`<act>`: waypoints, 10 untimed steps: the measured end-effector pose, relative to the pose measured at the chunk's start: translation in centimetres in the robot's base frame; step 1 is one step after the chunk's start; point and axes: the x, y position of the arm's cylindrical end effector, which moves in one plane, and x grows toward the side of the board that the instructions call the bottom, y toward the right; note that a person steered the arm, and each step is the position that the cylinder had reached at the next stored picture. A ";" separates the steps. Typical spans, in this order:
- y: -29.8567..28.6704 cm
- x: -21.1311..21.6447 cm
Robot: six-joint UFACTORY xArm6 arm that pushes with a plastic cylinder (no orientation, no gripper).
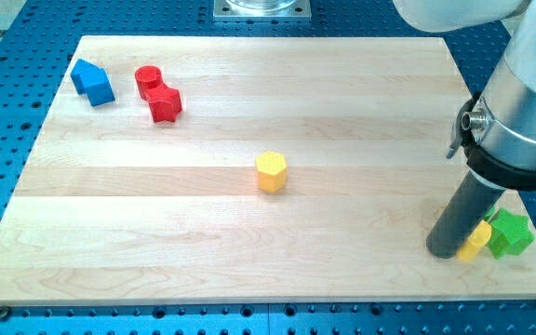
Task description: Push the yellow hexagon into the yellow heart
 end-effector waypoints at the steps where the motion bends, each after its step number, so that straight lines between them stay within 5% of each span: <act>1: 0.0 0.0; 2: -2.0 0.0; 4: -20.0 2.6; 6: -27.9 3.9; 8: -27.3 -5.1; 10: -18.9 -8.1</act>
